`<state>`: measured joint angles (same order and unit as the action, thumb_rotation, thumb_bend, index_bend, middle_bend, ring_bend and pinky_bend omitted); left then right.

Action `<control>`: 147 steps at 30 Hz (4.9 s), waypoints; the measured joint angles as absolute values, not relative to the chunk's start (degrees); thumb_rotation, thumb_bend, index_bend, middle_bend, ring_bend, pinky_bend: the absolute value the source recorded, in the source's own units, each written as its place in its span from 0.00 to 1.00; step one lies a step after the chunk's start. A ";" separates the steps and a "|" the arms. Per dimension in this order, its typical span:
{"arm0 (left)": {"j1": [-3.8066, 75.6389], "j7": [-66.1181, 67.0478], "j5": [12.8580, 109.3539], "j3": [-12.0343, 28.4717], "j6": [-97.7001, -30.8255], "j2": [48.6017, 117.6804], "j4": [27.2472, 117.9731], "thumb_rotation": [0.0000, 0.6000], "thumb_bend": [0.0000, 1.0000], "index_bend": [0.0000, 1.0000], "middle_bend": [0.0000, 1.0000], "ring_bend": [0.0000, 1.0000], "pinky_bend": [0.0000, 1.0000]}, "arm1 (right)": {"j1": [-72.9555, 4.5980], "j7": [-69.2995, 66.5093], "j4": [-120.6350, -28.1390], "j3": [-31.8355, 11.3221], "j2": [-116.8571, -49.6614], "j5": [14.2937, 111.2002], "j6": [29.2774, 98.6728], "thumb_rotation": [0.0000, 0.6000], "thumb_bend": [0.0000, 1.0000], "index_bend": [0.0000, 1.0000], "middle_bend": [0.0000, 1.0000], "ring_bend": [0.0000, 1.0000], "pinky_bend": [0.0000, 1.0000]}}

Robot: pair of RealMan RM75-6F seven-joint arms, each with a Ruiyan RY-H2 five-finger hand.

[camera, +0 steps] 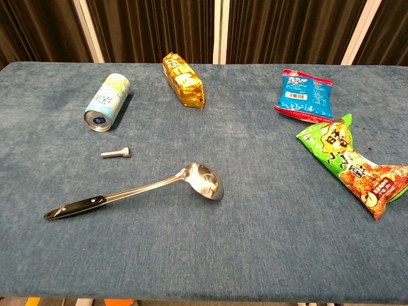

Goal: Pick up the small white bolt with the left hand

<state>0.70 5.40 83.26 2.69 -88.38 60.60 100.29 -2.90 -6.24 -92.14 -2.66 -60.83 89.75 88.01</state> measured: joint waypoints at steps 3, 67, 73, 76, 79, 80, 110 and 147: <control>0.69 5.58 83.05 2.68 -88.29 60.66 100.29 1.00 0.06 0.24 0.11 0.00 0.00 | -2.95 -6.23 -92.17 -2.69 -60.73 89.48 87.69 1.00 0.12 0.08 0.14 0.00 0.03; 33.21 34.90 52.56 11.67 -66.20 99.99 85.29 1.00 0.22 0.52 0.48 0.39 0.49 | -3.45 -5.19 -92.80 -3.66 -59.22 87.97 87.29 1.00 0.13 0.09 0.14 0.00 0.03; 33.74 35.25 51.73 11.03 -65.67 101.21 84.03 1.00 0.25 0.54 0.48 0.39 0.49 | -3.34 -5.64 -92.34 -3.64 -59.41 87.77 87.21 1.00 0.13 0.09 0.14 0.00 0.03; 33.80 35.46 51.41 10.78 -65.65 101.40 83.66 1.00 0.25 0.54 0.48 0.39 0.49 | -3.33 -5.90 -92.11 -3.65 -59.44 87.75 87.16 1.00 0.13 0.09 0.14 0.00 0.03; 33.83 35.42 51.00 10.68 -65.50 101.49 83.40 1.00 0.28 0.54 0.48 0.39 0.49 | -3.40 -6.06 -91.94 -3.67 -59.54 87.71 86.99 1.00 0.13 0.09 0.14 0.00 0.03; 33.88 35.44 50.94 10.62 -65.43 101.50 83.28 1.00 0.28 0.55 0.48 0.39 0.49 | -3.40 -6.11 -91.88 -3.66 -59.58 87.71 86.97 1.00 0.13 0.09 0.14 0.00 0.03; 33.09 34.47 53.42 9.37 -66.76 95.76 87.90 1.00 0.36 0.58 0.48 0.40 0.51 | -2.94 -6.24 -91.79 -3.55 -59.79 88.11 87.64 1.00 0.13 0.09 0.14 0.00 0.03; 37.92 44.29 50.01 9.39 -67.11 93.88 93.34 1.00 0.36 0.52 0.46 0.40 0.51 | -2.44 -7.86 -90.35 -3.49 -60.47 87.83 87.78 1.00 0.13 0.09 0.15 0.00 0.03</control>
